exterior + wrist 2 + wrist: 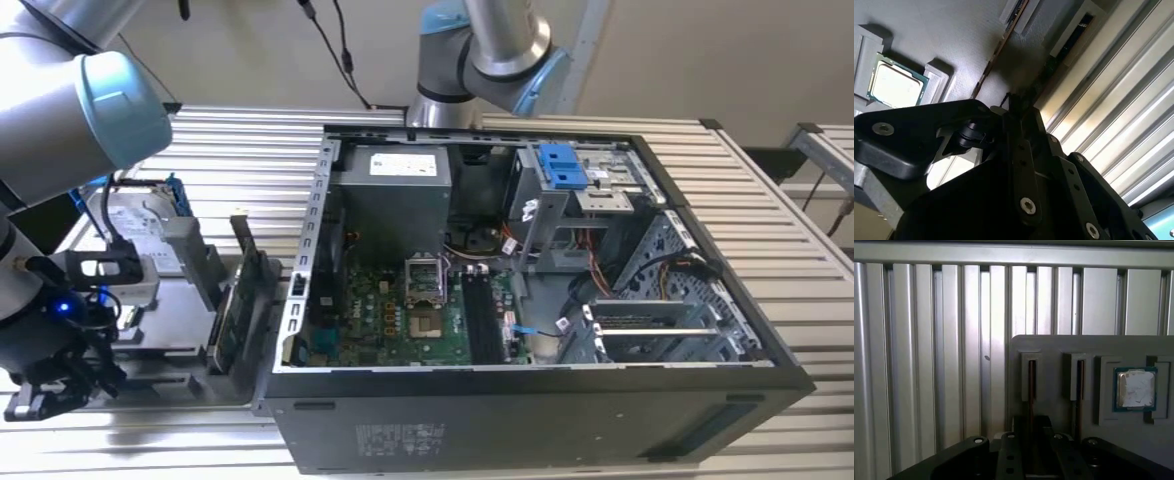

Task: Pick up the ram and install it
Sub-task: 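Pick up the ram and move it above insertion slot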

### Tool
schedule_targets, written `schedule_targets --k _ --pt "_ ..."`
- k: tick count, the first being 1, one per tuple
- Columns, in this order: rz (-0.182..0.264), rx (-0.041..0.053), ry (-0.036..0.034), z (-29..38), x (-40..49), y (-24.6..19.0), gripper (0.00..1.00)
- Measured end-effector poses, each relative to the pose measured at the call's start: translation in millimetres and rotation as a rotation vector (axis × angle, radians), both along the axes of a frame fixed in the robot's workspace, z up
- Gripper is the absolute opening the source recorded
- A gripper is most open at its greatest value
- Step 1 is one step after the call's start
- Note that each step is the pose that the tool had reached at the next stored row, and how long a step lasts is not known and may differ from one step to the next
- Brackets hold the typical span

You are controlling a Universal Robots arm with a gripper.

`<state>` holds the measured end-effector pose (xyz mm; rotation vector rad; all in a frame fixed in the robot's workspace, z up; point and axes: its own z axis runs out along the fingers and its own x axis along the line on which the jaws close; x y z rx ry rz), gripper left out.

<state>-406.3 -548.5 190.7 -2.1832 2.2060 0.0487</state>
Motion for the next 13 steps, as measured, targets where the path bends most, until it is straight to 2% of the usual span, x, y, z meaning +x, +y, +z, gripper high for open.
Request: schedule_targets --k 2,4,6,7,13 --pt "0.000 -0.0001 0.0001 0.2 0.0 0.0 0.27" --pt "0.000 -0.0001 0.0001 0.3 0.0 0.0 0.18" --pt "0.000 -0.0002 0.0002 0.4 0.0 0.0 0.18" --pt "0.000 -0.0002 0.0002 0.4 0.0 0.0 0.14" --pt "0.000 -0.0002 0.0002 1.0 0.0 0.0 0.14"
